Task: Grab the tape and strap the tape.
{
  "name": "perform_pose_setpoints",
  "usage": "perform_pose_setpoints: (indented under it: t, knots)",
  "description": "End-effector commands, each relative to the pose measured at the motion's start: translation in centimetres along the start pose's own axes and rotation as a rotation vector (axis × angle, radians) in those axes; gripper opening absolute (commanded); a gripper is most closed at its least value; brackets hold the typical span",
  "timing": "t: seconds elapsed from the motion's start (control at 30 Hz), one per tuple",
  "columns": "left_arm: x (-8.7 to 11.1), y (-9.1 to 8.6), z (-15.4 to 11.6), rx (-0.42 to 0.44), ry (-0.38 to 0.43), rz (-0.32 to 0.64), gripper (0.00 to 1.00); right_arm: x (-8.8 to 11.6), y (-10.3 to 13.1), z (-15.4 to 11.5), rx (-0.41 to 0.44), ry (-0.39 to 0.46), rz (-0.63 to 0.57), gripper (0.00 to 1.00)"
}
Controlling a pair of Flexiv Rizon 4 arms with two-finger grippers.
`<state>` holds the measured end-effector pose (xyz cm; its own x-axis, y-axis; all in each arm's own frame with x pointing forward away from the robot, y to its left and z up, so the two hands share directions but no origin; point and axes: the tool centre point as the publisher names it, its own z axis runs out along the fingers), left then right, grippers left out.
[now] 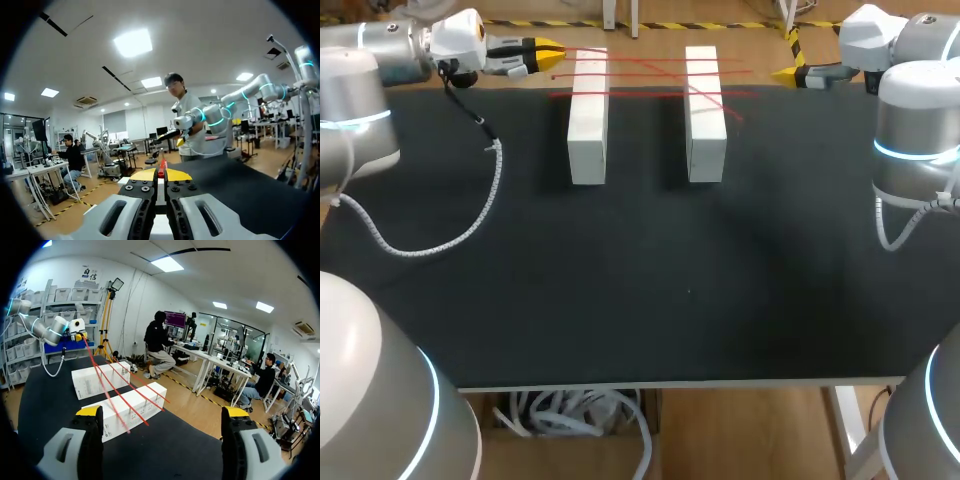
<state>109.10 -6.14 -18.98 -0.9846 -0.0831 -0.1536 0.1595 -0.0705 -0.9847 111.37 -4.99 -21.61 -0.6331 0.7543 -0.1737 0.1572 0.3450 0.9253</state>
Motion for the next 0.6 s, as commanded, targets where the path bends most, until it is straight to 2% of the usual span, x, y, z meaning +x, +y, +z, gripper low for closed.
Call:
perform_pose_setpoints:
  t: [0.03, 0.17, 0.4, 0.5, 0.6]
  knots:
    - [-1.3, 0.0, -0.3, 0.011, 0.060, 0.004, 0.00, 0.0, 0.0, 0.0, 0.000, 0.000, 0.000, 1.00]
    - [-1.5, -0.6, -0.3, 0.025, 0.062, 0.005, 0.00, 0.0, 0.0, 0.0, 0.000, 0.000, 0.000, 1.00]
    - [-1.6, -2.0, -0.4, 0.118, 0.085, -0.002, 0.00, 0.0, 0.0, 0.0, 0.000, 0.000, 0.000, 1.00]
    - [-1.7, -2.3, -0.5, 0.110, 0.084, 0.005, 0.00, 0.0, 0.0, 0.0, 0.000, 0.000, 0.000, 1.00]
    - [-1.9, -2.8, -0.4, 0.143, 0.071, -0.005, 0.00, 0.0, 0.0, 0.0, 0.000, 0.000, 0.000, 1.00]
